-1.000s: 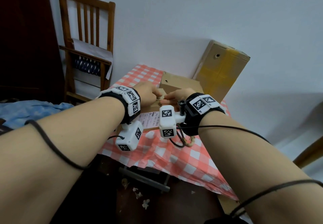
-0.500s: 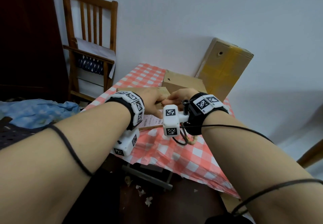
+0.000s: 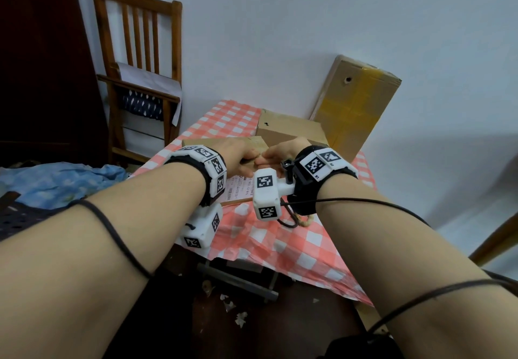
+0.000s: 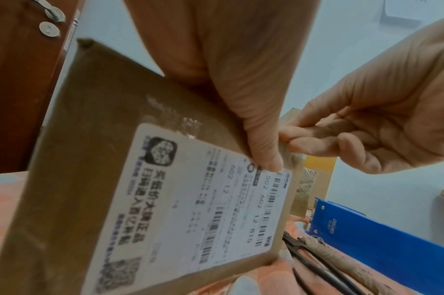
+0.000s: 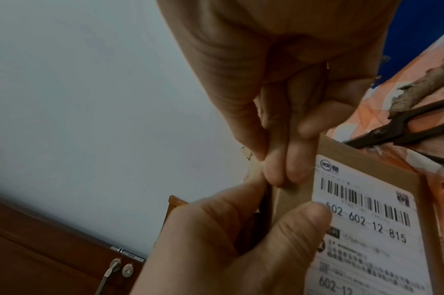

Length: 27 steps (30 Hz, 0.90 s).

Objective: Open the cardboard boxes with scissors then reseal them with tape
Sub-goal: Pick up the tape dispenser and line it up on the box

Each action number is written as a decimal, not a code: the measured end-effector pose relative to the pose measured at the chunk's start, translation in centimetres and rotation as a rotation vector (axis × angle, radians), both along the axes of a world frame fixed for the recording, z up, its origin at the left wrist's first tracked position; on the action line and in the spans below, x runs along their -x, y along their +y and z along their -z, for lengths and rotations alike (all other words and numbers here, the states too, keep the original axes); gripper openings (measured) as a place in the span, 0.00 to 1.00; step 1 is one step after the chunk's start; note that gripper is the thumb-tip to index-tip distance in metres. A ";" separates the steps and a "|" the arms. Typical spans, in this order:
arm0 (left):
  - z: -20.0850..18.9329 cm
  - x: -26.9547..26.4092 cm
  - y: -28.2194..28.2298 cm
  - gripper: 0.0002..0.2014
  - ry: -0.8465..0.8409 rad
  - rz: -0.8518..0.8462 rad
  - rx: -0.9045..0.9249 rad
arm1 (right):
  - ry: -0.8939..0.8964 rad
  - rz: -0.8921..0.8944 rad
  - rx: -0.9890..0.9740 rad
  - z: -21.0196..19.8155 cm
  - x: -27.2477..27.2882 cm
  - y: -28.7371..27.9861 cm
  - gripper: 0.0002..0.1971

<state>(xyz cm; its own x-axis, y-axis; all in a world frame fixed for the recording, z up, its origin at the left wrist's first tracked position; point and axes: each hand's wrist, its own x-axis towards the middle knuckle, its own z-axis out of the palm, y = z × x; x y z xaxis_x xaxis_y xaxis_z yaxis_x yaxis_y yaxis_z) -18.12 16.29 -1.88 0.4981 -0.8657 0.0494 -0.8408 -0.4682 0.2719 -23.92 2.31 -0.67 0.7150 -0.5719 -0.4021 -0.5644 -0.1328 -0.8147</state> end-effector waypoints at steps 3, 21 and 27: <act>-0.1 0.1 0.0 0.14 0.007 -0.007 -0.002 | 0.018 0.006 -0.004 0.0 0.2 0.3 0.08; -0.8 1.2 -0.6 0.34 0.017 -0.013 -0.106 | -0.123 -0.018 0.502 0.0 2.5 0.4 0.13; 0.6 -0.1 -0.7 0.51 -0.063 -0.221 -0.212 | -0.075 -0.091 0.403 1.9 1.8 1.1 0.32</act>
<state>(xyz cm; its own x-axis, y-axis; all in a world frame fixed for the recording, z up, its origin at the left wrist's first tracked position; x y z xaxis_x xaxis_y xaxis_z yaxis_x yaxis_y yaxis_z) -18.01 15.59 -2.45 0.6768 -0.7313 -0.0841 -0.7246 -0.6820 0.0995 -25.70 3.40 -2.52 0.7888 -0.6057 -0.1046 -0.4770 -0.4960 -0.7256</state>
